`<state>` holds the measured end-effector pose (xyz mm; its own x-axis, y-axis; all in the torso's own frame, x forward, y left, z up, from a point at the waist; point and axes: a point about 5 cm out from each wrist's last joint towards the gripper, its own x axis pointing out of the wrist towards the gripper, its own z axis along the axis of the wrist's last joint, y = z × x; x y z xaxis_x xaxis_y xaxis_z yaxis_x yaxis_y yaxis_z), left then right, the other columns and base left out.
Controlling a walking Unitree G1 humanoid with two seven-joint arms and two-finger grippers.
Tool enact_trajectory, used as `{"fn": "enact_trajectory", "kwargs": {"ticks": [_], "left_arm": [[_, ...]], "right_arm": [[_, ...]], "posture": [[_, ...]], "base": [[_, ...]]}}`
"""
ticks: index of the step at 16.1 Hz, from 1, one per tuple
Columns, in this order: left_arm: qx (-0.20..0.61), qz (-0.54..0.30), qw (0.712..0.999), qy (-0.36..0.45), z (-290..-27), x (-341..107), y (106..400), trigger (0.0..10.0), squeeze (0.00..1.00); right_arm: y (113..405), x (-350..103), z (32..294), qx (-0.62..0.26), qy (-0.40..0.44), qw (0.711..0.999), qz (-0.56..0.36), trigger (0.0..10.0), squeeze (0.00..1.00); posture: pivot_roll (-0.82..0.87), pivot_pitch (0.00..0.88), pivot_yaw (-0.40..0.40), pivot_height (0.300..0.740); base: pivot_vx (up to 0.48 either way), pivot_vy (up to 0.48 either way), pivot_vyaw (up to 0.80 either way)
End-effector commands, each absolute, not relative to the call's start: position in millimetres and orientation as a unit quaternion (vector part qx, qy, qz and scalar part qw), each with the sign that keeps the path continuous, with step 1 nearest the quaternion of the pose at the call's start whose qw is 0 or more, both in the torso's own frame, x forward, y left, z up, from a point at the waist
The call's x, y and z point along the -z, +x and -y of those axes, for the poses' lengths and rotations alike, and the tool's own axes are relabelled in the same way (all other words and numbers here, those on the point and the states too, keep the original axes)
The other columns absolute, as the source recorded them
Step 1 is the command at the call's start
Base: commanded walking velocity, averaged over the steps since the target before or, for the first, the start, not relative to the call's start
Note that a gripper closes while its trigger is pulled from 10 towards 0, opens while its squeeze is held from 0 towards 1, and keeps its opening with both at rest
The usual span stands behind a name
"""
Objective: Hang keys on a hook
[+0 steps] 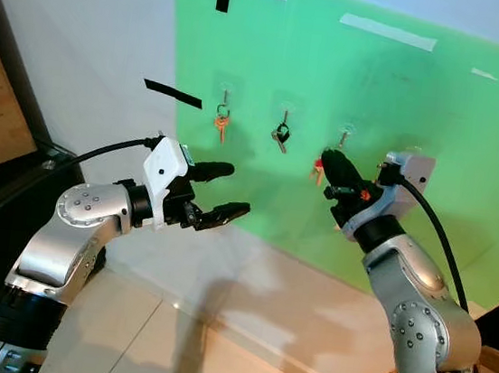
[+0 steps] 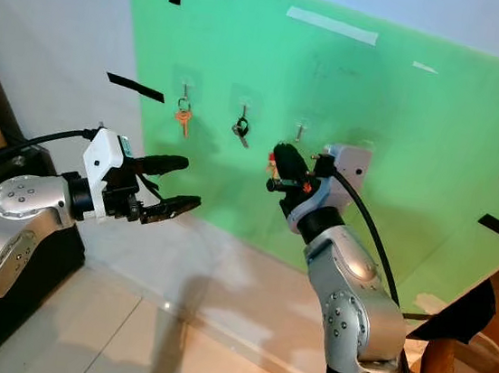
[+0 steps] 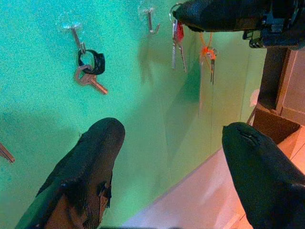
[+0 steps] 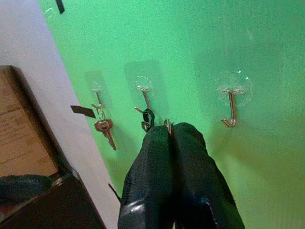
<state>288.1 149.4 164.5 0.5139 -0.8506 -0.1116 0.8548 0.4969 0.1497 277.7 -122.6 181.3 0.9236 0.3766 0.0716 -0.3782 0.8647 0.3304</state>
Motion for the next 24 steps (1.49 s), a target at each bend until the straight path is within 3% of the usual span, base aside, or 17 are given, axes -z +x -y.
{"fn": "enact_trajectory", "kwargs": {"ticks": [1,11,24], "left_arm": [[0.499,-0.007,0.861,0.094,-147,-167,286,10.0,0.02],[0.498,-0.007,0.862,0.098,-148,-168,285,10.0,0.02],[0.504,-0.008,0.858,0.102,-146,-167,286,10.0,0.02]], "right_arm": [[281,-183,124,-0.193,0.175,0.965,0.003,10.0,0.0],[283,-179,137,-0.154,0.199,0.968,-0.002,10.0,0.0],[278,-179,134,-0.169,0.206,0.964,0.001,10.0,0.0]], "posture": [[0.0,0.0,-0.04,0.74],[0.0,0.0,-0.046,0.74],[0.0,0.0,-0.04,0.74]], "base": [[0.0,0.0,0.0],[0.0,0.0,0.0],[0.0,0.0,0.0]]}}
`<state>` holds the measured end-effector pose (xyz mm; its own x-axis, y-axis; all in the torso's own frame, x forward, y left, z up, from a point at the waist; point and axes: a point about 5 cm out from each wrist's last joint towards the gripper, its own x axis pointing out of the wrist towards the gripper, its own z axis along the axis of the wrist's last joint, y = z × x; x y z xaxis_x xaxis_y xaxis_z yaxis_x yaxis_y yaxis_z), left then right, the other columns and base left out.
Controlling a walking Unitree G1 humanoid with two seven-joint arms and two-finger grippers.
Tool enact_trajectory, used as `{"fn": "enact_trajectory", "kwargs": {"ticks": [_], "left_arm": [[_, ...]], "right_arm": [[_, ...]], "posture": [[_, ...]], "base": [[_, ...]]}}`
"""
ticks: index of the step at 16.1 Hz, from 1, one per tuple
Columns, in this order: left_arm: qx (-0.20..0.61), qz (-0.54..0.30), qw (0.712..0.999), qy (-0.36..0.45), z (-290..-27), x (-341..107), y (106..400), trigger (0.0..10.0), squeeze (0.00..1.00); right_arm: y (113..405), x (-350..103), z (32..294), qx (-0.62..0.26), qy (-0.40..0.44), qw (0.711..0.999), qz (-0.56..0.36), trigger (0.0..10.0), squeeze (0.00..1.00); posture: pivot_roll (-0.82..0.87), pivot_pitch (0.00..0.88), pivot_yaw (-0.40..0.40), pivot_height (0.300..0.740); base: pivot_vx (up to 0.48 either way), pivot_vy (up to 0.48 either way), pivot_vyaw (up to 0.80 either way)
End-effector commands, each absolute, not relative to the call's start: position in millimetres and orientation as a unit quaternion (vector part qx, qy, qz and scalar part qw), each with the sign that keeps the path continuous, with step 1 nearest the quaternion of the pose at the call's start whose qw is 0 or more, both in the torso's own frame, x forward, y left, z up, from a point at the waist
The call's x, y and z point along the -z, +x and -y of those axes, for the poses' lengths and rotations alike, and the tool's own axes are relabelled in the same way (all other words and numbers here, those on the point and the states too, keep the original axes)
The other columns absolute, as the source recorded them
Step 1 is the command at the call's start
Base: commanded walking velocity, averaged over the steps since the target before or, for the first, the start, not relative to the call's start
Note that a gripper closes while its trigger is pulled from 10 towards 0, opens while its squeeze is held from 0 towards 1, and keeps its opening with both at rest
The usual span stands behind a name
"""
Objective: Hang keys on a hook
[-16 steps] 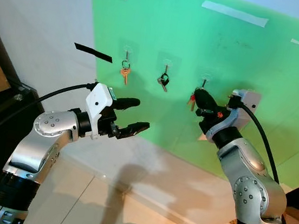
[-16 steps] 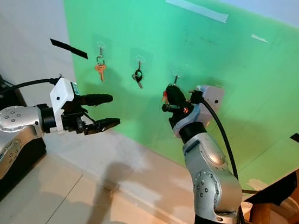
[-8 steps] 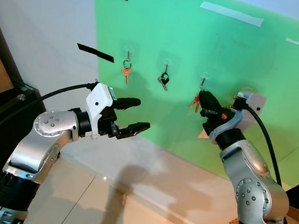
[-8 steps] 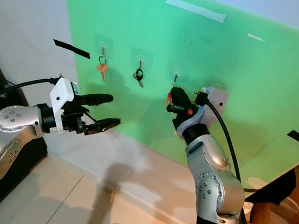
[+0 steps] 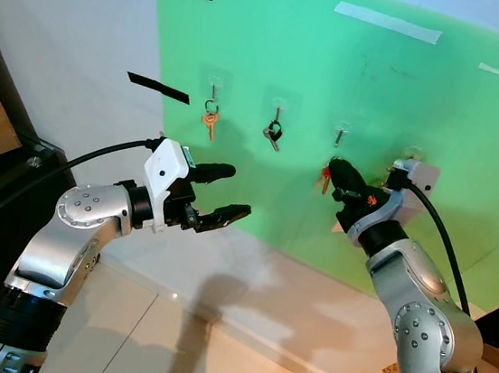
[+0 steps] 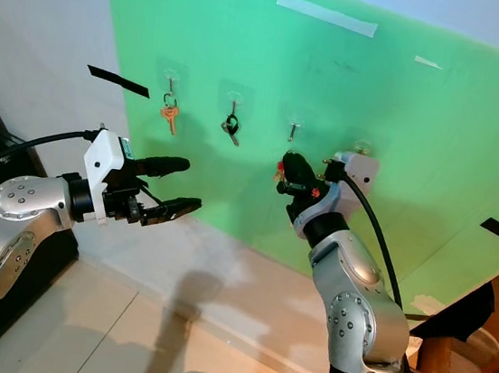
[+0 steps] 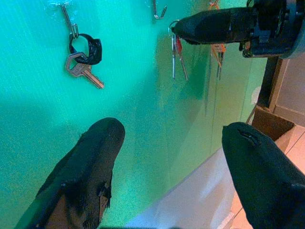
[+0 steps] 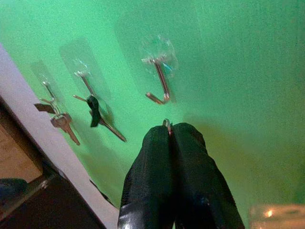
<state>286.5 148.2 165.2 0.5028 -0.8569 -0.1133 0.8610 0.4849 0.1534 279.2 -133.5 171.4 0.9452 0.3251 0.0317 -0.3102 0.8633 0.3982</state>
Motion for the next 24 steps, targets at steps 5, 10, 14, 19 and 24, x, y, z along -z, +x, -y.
{"fn": "enact_trajectory", "kwargs": {"ticks": [5,10,14,19,24], "left_arm": [[0.503,-0.007,0.858,0.103,-146,-168,286,10.0,0.02],[0.503,-0.007,0.858,0.102,-147,-168,286,10.0,0.02],[0.504,-0.008,0.857,0.103,-147,-167,286,10.0,0.02],[0.506,-0.008,0.856,0.103,-146,-167,286,10.0,0.02],[0.505,-0.008,0.857,0.103,-145,-168,287,10.0,0.02]], "right_arm": [[280,-190,132,-0.18,0.217,0.959,0.031,10.0,0.0],[287,-189,132,-0.165,0.212,0.963,0.026,10.0,0.0],[292,-181,134,-0.143,0.199,0.97,-0.004,10.0,0.0],[292,-173,137,-0.126,0.193,0.973,-0.025,10.0,0.0],[290,-164,136,-0.133,0.151,0.978,-0.053,10.0,0.0]], "posture": [[0.0,0.0,-0.042,0.74],[0.0,0.0,-0.045,0.74],[0.01,0.0,-0.044,0.74],[0.0,0.0,-0.04,0.74],[0.0,0.0,-0.039,0.74]], "base": [[0.0,0.0,0.0],[0.0,0.0,0.0],[0.0,0.0,0.0],[0.0,0.0,0.0],[0.0,0.0,0.0]]}}
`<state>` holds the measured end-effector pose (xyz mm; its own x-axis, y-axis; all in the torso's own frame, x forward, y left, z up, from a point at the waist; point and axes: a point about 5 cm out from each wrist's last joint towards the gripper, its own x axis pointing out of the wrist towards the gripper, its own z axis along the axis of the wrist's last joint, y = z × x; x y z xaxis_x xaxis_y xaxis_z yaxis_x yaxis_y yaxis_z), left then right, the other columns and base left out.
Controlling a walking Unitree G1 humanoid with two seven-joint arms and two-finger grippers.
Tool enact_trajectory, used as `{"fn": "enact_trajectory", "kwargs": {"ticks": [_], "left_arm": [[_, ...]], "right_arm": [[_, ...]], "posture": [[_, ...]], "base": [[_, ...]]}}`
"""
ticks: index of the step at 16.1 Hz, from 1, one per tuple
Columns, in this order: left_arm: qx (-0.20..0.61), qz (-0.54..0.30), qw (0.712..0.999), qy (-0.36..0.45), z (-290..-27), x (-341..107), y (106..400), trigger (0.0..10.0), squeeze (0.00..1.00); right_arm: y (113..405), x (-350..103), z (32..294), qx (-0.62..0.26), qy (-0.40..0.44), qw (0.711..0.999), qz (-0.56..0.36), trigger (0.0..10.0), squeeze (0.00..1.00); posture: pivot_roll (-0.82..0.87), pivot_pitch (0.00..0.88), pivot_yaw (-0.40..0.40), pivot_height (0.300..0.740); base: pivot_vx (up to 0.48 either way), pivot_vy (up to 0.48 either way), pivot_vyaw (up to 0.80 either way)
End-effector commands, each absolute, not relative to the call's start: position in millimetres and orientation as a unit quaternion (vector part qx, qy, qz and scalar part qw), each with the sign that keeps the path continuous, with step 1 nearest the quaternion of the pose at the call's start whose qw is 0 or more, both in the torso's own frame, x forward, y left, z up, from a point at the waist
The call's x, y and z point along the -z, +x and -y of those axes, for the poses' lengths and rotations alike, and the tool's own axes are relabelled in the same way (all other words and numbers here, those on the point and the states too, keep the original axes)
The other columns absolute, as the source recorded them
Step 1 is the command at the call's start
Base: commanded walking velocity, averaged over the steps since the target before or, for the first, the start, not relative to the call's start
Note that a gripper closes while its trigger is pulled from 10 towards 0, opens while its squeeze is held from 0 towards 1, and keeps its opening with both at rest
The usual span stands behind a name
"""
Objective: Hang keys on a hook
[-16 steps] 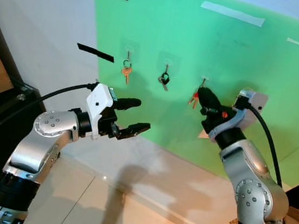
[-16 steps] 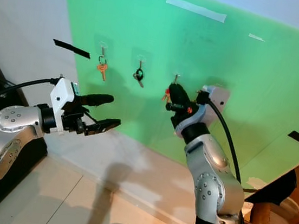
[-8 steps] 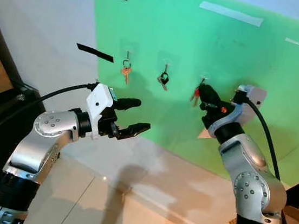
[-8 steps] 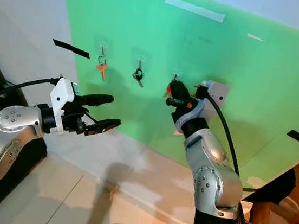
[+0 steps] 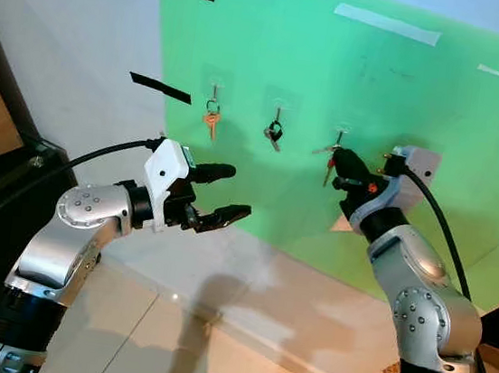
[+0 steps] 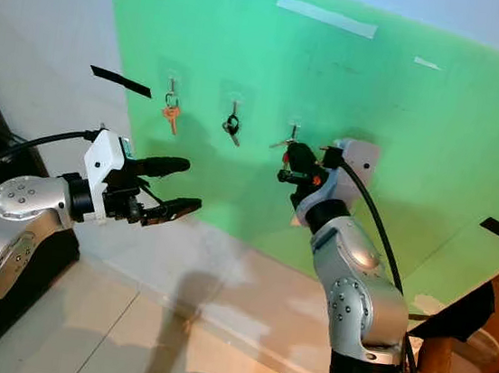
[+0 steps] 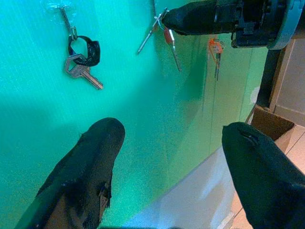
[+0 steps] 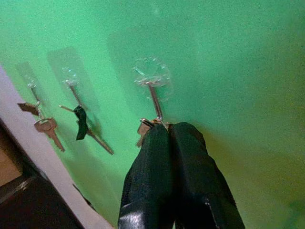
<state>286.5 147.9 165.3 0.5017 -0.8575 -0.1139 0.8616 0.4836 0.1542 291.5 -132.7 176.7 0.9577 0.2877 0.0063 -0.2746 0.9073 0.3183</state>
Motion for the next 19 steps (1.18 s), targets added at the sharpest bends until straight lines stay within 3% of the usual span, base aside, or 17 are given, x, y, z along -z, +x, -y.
{"fn": "enact_trajectory", "kwargs": {"ticks": [1,13,14,15,19], "left_arm": [[0.505,-0.008,0.857,0.103,-145.3,-167.9,287.1,10.0,0.02],[0.504,-0.002,0.857,0.106,-143.9,-169.5,288.3,10.0,0.02],[0.504,-0.002,0.857,0.106,-144.0,-169.5,288.4,10.0,0.02],[0.504,-0.002,0.857,0.106,-144.1,-169.5,288.5,10.0,0.02],[0.504,-0.002,0.857,0.106,-144.0,-169.4,288.7,10.0,0.01]], "right_arm": [[289.4,-163.4,135.3,-0.134,0.15,0.978,-0.055,10.0,0.0],[292.1,-166.3,130.9,-0.141,0.155,0.976,-0.05,10.0,0.0],[292.3,-167.0,131.0,-0.14,0.166,0.975,-0.048,10.0,0.14],[292.6,-166.9,131.4,-0.139,0.173,0.974,-0.048,10.0,1.0],[291.8,-166.6,131.5,-0.144,0.175,0.973,-0.047,10.0,1.0]], "posture": [[0.0,0.0,-0.039,0.74],[0.01,0.0,-0.04,0.74],[0.01,0.0,-0.04,0.74],[0.01,0.0,-0.039,0.74],[0.01,0.0,-0.04,0.74]], "base": [[0.0,0.0,0.0],[0.0,0.0,0.0],[0.0,0.0,0.0],[0.0,0.0,0.0],[0.0,0.0,0.0]]}}
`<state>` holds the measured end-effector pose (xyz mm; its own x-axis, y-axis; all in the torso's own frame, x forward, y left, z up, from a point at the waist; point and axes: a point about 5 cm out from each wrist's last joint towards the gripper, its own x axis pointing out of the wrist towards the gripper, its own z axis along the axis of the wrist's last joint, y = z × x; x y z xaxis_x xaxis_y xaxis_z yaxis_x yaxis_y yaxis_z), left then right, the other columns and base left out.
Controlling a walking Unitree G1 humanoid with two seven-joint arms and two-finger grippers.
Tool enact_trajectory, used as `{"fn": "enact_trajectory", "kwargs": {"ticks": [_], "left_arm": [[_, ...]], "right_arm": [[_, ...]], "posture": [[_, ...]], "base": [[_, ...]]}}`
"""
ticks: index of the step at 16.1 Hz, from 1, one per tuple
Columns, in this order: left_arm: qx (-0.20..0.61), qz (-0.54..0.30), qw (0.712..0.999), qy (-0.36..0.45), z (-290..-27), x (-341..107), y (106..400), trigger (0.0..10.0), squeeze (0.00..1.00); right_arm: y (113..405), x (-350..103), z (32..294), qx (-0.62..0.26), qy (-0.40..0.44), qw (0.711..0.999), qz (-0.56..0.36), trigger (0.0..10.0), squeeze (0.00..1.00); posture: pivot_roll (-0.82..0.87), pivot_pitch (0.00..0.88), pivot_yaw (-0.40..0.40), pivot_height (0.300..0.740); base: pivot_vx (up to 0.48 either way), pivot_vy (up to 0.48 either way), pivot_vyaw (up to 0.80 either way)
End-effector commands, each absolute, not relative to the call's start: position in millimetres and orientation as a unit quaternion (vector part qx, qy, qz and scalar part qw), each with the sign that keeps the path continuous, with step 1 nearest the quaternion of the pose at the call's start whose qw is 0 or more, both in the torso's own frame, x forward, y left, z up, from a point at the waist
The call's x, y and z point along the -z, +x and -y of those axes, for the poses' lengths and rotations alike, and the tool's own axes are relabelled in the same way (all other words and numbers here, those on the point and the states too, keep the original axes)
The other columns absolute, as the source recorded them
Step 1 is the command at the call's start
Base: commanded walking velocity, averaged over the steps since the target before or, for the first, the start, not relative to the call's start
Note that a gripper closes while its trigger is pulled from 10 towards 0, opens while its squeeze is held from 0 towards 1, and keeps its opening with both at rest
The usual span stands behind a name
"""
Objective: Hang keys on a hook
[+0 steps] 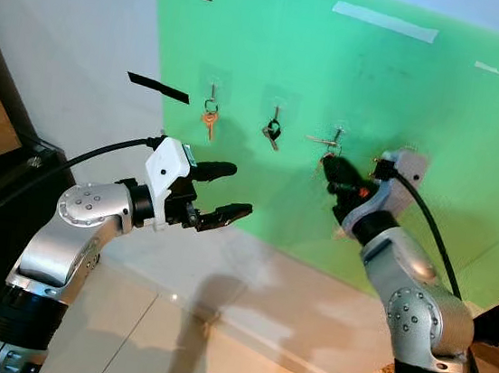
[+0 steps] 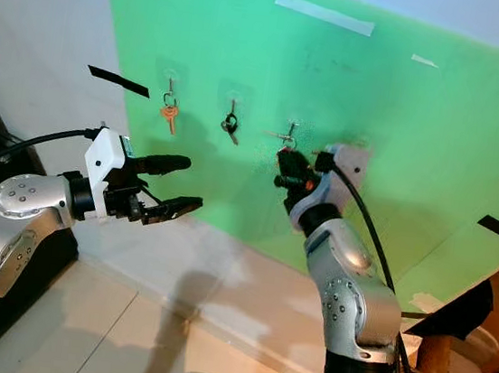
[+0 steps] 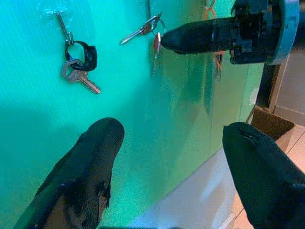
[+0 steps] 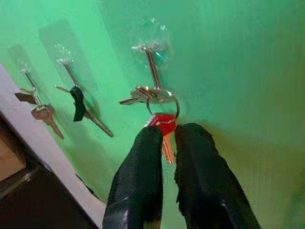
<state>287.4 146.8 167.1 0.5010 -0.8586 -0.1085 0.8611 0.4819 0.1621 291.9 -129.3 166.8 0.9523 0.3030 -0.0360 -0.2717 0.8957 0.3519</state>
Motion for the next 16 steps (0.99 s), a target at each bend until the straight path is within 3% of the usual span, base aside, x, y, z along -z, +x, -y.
{"fn": "enact_trajectory", "kwargs": {"ticks": [1,5,10,14,16], "left_arm": [[0.503,-0.003,0.858,0.106,-144,-169,289,10.0,0.02],[0.491,-0.004,0.865,0.102,-146,-166,287,10.0,0.02],[0.356,0.014,0.929,0.099,-162,-155,282,10.0,0.02],[0.221,0.057,0.97,0.086,-172,-160,271,10.0,0.01],[0.206,0.062,0.973,0.081,-163,-155,260,10.0,0.0]], "right_arm": [[291,-166,132,-0.143,0.174,0.973,-0.046,10.0,1.0],[282,-167,130,-0.181,0.158,0.97,-0.028,10.0,1.0],[254,-178,123,-0.257,0.111,0.96,-0.001,10.0,1.0],[236,-190,137,-0.157,0.081,0.981,0.078,10.0,1.0],[231,-179,145,-0.097,0.055,0.99,0.085,10.0,1.0]], "posture": [[0.01,0.0,-0.04,0.74],[0.0,0.0,-0.046,0.74],[0.01,0.0,-0.078,0.74],[0.02,0.0,-0.109,0.74],[0.0,0.0,-0.099,0.74]], "base": [[0.0,0.0,0.0],[0.0,0.0,0.0],[0.0,0.0,0.0],[0.0,0.0,0.0],[0.0,0.0,-0.8]]}}
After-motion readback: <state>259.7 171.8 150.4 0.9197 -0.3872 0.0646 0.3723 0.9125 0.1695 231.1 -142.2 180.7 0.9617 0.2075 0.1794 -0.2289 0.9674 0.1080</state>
